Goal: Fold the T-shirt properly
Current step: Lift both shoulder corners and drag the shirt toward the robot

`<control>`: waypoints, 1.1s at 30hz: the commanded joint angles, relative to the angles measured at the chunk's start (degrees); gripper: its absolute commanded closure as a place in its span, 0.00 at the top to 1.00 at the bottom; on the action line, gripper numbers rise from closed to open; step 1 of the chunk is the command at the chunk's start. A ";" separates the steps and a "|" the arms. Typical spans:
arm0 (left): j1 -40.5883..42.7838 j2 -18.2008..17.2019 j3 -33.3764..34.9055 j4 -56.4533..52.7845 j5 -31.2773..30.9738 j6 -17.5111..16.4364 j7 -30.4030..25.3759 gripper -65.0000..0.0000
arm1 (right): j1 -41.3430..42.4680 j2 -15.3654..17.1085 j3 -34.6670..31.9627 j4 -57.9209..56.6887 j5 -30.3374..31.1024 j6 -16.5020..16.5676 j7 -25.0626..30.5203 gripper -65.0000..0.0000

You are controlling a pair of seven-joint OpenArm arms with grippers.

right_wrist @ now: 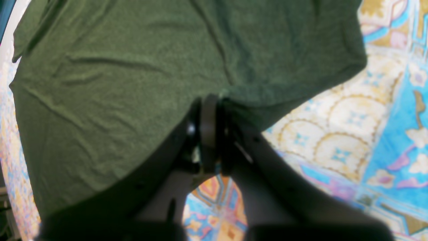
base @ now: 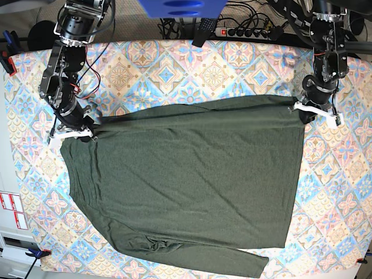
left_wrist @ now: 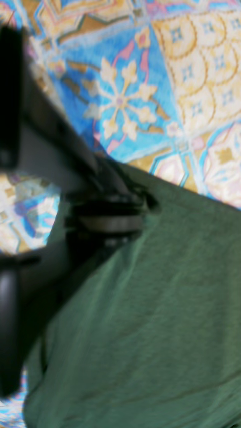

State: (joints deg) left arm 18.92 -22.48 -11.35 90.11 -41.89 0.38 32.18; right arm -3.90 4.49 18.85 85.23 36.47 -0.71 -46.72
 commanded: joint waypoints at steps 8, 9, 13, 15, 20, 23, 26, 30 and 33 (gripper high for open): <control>-0.41 -0.68 -0.47 1.02 -0.27 -0.16 4.52 0.51 | 0.69 0.30 0.18 0.97 0.76 0.58 0.96 0.00; -0.32 -0.68 -0.47 1.02 -0.27 -0.16 4.52 0.55 | 0.69 0.30 0.18 0.97 0.76 0.58 0.87 0.00; 1.17 -0.68 -0.47 1.02 -0.27 -0.16 4.34 0.72 | 0.25 0.30 0.18 0.97 0.76 0.58 0.87 0.00; 1.35 -0.68 -0.47 1.02 -0.27 -0.16 4.34 0.79 | -0.01 0.30 0.18 0.97 0.76 0.58 0.87 0.00; 1.35 -0.68 -0.47 0.93 -0.18 -0.16 4.52 0.85 | -0.01 0.30 0.18 0.97 0.76 0.58 0.87 0.00; 1.08 -0.68 -0.47 0.75 -0.18 -0.16 4.52 0.84 | -0.01 0.30 0.18 0.97 0.76 0.58 0.87 0.00; 0.91 -0.68 -0.47 -1.18 -0.18 -0.16 4.52 0.84 | -0.10 0.30 0.18 0.97 0.76 0.58 0.87 0.00; 0.82 -0.60 -0.47 -5.31 -0.35 -0.16 4.08 0.84 | -0.10 0.30 0.18 0.97 0.76 0.58 0.87 0.00; 0.20 -0.60 -0.47 -6.37 -0.35 -0.16 4.08 0.84 | -0.10 0.30 0.18 0.97 0.76 0.58 0.87 0.00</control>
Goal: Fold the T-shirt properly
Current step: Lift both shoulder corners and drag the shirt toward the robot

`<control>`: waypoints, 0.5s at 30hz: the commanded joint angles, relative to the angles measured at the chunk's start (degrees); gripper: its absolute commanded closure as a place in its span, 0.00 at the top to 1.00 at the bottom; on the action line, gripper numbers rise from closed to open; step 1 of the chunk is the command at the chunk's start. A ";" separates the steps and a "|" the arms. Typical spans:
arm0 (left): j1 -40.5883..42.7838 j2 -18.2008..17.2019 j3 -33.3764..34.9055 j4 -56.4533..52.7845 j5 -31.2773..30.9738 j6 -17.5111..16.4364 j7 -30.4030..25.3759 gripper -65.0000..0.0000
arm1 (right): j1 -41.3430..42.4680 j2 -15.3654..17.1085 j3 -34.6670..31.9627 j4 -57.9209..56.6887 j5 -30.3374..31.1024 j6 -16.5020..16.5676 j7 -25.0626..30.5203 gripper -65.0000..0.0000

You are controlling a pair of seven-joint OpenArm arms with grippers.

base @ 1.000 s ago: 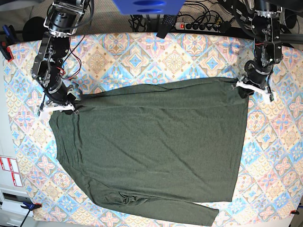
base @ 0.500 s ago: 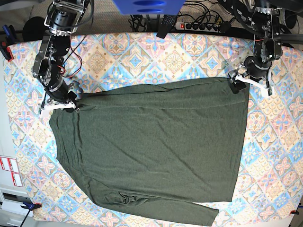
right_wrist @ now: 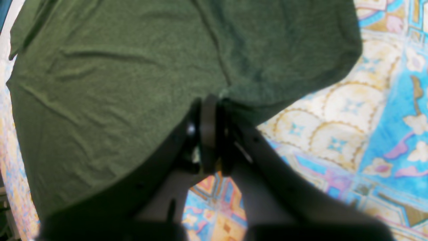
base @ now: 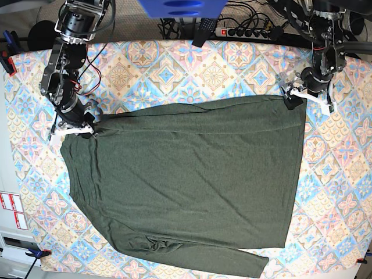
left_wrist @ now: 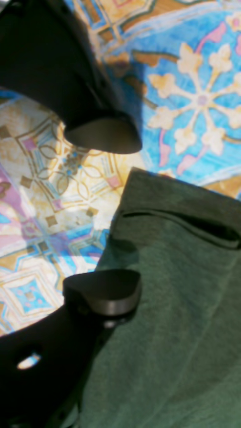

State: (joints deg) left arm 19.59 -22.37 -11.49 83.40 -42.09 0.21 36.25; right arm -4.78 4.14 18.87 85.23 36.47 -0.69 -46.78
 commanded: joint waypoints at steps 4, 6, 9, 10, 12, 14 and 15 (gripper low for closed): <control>-1.44 -0.62 0.01 -0.80 -0.16 0.01 0.01 0.84 | 0.78 0.65 0.16 0.97 0.85 0.56 0.94 0.00; -2.32 0.17 0.10 -0.89 -0.42 -0.08 0.19 0.83 | 0.78 0.65 0.16 0.97 0.85 0.56 0.94 0.00; -3.73 1.23 0.10 -0.89 -0.07 -0.08 0.45 0.72 | 0.78 0.65 0.16 0.97 0.85 0.56 0.94 0.00; -3.99 1.67 0.10 -0.89 -0.07 -0.08 0.45 0.66 | 0.78 0.65 0.16 0.97 0.85 0.56 0.94 0.00; -5.05 2.72 0.10 -0.89 -0.07 -0.08 0.54 0.50 | 0.78 0.65 0.16 0.97 0.85 0.56 0.94 0.00; -5.57 3.43 0.10 -0.89 0.02 -0.08 0.54 0.33 | 0.78 0.65 0.16 0.97 0.85 0.56 0.94 0.00; -5.66 3.78 0.10 -0.89 0.02 -0.08 0.54 0.24 | 0.78 0.65 0.16 0.97 0.85 0.56 0.94 0.00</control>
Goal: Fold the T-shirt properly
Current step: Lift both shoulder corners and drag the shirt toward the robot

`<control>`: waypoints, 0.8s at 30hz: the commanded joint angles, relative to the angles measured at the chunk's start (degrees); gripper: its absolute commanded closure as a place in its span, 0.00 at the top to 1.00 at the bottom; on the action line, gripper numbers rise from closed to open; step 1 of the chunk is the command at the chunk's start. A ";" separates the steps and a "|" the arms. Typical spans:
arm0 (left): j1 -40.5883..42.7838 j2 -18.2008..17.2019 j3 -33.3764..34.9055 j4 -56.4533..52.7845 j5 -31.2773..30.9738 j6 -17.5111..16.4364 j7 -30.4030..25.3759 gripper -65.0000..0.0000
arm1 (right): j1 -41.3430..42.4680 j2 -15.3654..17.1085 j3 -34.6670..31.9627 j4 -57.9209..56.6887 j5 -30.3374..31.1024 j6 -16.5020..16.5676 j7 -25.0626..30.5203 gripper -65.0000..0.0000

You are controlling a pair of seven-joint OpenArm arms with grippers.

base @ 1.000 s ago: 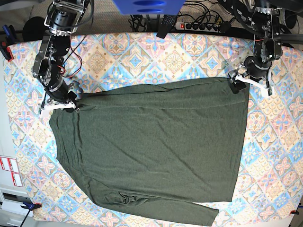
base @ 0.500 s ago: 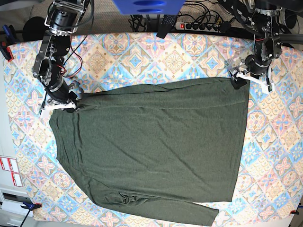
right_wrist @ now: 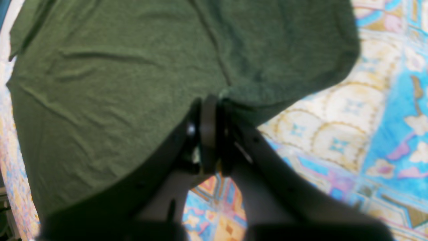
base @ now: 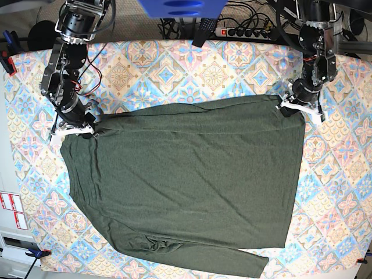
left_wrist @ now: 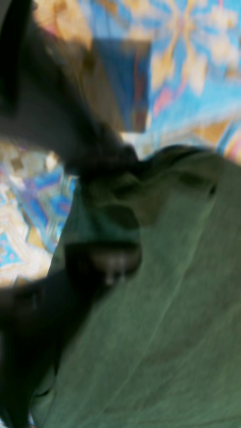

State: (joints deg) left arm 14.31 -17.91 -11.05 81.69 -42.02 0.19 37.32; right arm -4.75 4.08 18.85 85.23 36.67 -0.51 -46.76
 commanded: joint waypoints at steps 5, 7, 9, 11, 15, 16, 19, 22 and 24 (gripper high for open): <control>-0.81 -0.33 -0.34 0.90 -0.31 -0.05 -0.53 0.00 | 0.31 0.71 0.18 0.97 0.65 0.38 0.92 0.00; -0.64 -0.59 -0.69 1.34 -0.66 -0.05 -0.53 0.00 | -0.39 0.71 0.27 0.97 0.65 0.38 0.92 0.00; -0.37 -0.68 -1.13 1.34 -0.66 -0.05 -0.88 0.00 | -0.39 0.71 0.36 1.05 0.65 0.38 0.92 0.00; -0.28 -0.68 -3.24 2.66 -0.66 -0.05 -0.62 0.00 | -0.39 0.71 0.53 1.05 0.65 0.38 0.92 0.00; -0.37 -0.68 -6.14 5.47 -0.66 -0.05 -0.62 0.00 | -0.04 0.71 0.62 1.05 0.57 0.38 0.92 0.00; -0.55 -0.68 -6.49 6.18 -0.66 -0.05 -0.62 0.00 | 0.05 0.71 0.62 1.05 0.57 0.38 0.92 0.00; -1.51 -0.59 -6.93 8.02 -0.66 -0.05 -0.62 0.00 | 0.14 0.71 0.62 1.05 0.57 0.38 0.92 0.00; -3.98 -0.42 -6.75 8.11 -0.57 -0.05 -0.53 0.00 | 1.72 0.71 0.62 1.05 0.48 0.38 1.00 0.00; -4.77 -0.33 -6.67 8.11 -0.57 -0.05 -0.53 0.00 | 2.69 0.71 0.62 0.97 0.39 0.38 1.00 0.00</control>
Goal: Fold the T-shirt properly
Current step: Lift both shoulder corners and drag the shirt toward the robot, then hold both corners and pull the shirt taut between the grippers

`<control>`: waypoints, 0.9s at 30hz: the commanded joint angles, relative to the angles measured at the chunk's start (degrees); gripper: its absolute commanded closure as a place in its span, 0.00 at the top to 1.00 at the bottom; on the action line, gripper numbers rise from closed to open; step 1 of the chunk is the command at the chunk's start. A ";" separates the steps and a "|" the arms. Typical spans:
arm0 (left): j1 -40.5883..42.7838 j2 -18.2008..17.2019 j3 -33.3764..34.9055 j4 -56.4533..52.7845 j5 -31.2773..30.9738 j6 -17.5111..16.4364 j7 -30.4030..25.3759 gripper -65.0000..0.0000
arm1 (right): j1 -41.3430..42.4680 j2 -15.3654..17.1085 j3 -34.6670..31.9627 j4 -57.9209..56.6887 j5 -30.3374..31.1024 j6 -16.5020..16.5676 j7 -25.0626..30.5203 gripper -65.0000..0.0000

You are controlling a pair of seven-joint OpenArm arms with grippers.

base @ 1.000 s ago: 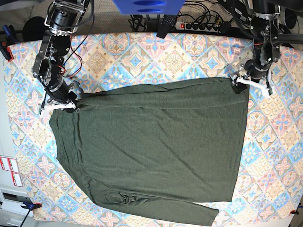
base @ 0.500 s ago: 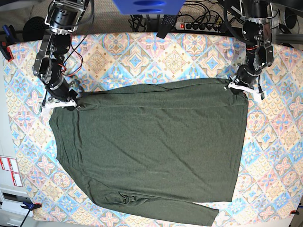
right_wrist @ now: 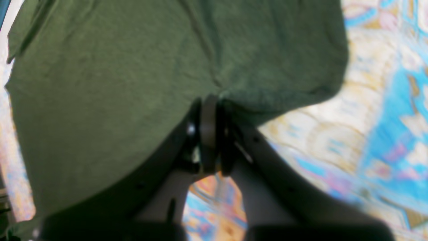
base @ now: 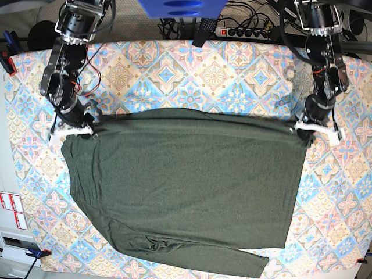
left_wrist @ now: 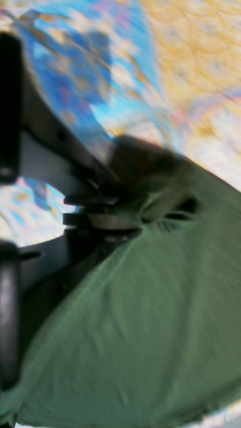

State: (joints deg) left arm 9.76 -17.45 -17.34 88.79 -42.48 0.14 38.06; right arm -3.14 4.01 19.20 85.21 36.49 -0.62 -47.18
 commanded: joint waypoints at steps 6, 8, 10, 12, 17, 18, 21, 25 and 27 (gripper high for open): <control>-4.44 -0.70 -0.11 1.01 0.15 -0.01 -1.27 0.00 | 5.29 0.78 0.27 0.37 0.56 0.49 1.42 0.00; -5.85 -0.70 -0.11 0.39 0.24 -0.01 -1.27 0.00 | 6.52 0.78 0.27 -1.30 0.48 0.49 1.42 0.00; -7.52 -0.70 -0.11 -1.80 0.15 -0.01 -1.27 0.00 | 7.75 0.78 0.36 -2.79 0.48 0.49 1.42 0.00; -9.63 -0.70 -0.11 -4.97 0.15 -0.01 -1.27 0.00 | 8.98 0.78 0.36 -4.11 0.48 0.49 2.21 0.00; -13.23 -0.70 -0.11 -10.16 0.24 -0.01 -1.27 0.00 | 9.42 0.78 0.18 -9.12 0.48 0.49 5.38 0.00; -13.93 -0.70 -0.11 -11.21 0.24 -0.01 -1.36 0.00 | 9.42 0.78 0.27 -10.26 0.48 0.49 5.55 0.00; -16.57 -0.70 -0.11 -14.55 0.33 -0.01 -1.36 0.00 | 9.51 0.78 0.10 -13.25 0.48 0.49 7.40 0.00; -19.03 -0.70 -0.02 -17.63 0.41 -0.01 -1.36 0.00 | 11.09 0.78 -0.08 -15.19 0.48 0.49 9.33 0.00; -20.35 -0.70 -0.02 -19.83 0.41 -0.01 -1.54 0.00 | 12.67 0.78 -0.08 -15.45 0.48 0.49 9.42 0.00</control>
State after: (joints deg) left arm -9.26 -17.15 -17.08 68.07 -42.00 0.32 38.13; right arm 7.94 3.99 19.14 68.75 36.45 -0.73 -39.57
